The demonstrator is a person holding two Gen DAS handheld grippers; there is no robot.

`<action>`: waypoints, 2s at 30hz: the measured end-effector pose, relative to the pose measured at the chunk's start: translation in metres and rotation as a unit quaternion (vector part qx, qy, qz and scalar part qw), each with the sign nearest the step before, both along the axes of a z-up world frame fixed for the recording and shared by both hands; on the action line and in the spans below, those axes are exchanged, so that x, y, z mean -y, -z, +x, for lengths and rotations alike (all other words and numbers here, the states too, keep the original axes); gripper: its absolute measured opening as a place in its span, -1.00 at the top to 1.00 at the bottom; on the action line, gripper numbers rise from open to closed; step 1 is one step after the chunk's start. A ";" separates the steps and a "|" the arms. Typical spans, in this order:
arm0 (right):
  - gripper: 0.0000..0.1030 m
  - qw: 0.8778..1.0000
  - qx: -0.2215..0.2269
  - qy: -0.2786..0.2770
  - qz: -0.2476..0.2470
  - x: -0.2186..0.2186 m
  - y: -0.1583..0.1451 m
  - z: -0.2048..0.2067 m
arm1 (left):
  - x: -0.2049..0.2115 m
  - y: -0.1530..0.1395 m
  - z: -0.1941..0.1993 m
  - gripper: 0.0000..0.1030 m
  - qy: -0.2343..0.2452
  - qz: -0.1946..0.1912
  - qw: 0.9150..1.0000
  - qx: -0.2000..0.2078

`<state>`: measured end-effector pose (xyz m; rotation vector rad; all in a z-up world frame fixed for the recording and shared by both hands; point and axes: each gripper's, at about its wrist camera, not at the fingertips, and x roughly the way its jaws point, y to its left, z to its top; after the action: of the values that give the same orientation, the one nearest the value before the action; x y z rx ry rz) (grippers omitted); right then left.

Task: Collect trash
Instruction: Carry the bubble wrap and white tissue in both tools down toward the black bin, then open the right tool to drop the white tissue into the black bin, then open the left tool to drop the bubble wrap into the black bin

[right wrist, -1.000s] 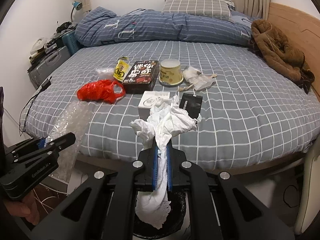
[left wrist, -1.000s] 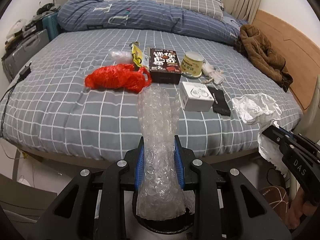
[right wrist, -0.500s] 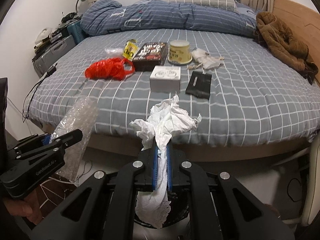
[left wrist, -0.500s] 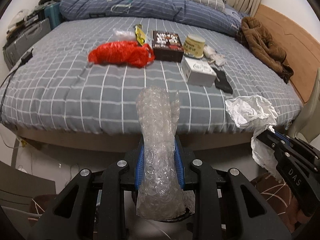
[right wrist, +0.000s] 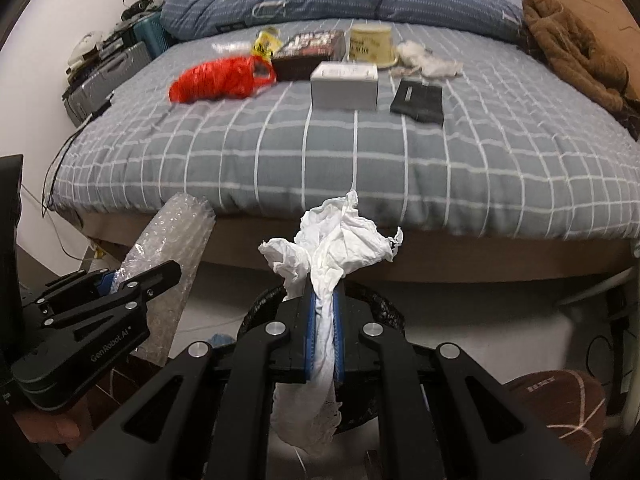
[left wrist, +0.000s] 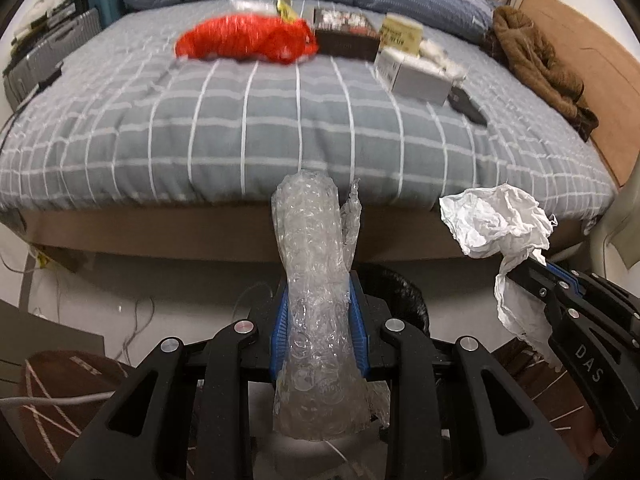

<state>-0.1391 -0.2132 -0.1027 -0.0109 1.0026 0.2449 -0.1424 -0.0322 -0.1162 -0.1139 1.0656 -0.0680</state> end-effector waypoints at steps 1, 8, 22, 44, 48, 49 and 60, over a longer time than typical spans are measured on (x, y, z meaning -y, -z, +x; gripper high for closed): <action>0.87 1.000 -0.004 0.000 -0.002 -0.001 0.005 -0.001 | 0.000 0.005 -0.001 0.50 0.000 0.000 1.000 -0.003; 0.87 0.999 -0.049 -0.009 -0.013 -0.006 0.055 0.000 | -0.010 0.047 0.002 0.50 -0.009 -0.003 0.999 -0.036; 0.87 0.991 -0.135 -0.017 -0.016 -0.015 0.124 0.022 | -0.049 0.104 0.014 0.50 -0.042 0.001 0.995 -0.089; -0.38 0.991 -0.120 0.011 -0.054 0.005 0.139 0.017 | -0.023 0.116 0.023 0.50 -0.015 -0.003 0.995 -0.100; -0.65 0.992 -0.104 0.038 -0.061 0.029 0.134 0.015 | -0.002 0.116 0.025 0.50 0.007 -0.001 0.995 -0.096; -0.72 0.992 -0.102 0.043 -0.062 0.034 0.132 0.015 | 0.002 0.117 0.025 0.50 0.012 -0.001 0.995 -0.096; -0.81 0.988 -0.083 0.104 -0.073 0.074 0.117 0.009 | 0.044 0.120 0.028 0.50 0.044 -0.014 0.993 -0.105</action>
<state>-0.1301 -0.2875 -0.2198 -0.0199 1.1763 -0.0194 -0.1144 -0.0758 -0.2364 -0.1014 1.2793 -0.1529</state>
